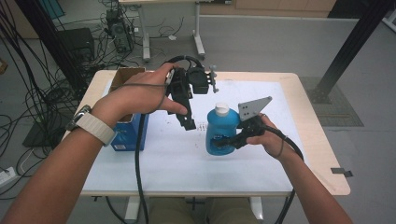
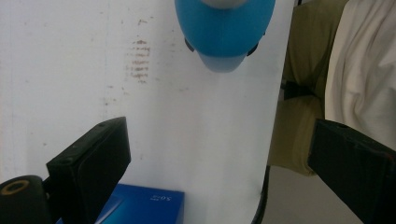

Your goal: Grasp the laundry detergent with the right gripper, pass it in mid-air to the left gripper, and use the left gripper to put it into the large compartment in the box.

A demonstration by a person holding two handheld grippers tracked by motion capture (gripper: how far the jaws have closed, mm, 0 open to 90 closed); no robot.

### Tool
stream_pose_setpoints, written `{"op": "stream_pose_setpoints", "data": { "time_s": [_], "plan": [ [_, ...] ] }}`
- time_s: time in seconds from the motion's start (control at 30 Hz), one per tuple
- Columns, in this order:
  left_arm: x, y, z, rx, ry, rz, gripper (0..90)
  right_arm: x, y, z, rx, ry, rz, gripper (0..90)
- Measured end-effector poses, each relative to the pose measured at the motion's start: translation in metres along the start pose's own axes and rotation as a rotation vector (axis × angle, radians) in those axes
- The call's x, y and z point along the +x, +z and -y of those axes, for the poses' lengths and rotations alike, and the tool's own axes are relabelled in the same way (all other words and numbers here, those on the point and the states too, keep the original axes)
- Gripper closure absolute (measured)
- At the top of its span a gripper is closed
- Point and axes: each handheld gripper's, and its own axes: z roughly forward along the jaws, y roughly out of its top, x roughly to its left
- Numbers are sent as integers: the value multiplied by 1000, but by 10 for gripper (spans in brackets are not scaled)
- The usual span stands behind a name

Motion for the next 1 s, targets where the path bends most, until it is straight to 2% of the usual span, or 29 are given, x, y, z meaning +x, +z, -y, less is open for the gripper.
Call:
{"op": "stream_pose_setpoints", "data": {
  "time_s": [0.47,1.0],
  "plan": [
    [-1,4,-14,-7,24,18,61,0,10,-4,11,-4,-19,423],
    [0,11,-22,-18,20,24,56,-3,22,-9,21,-1,-27,423]
  ]
}}
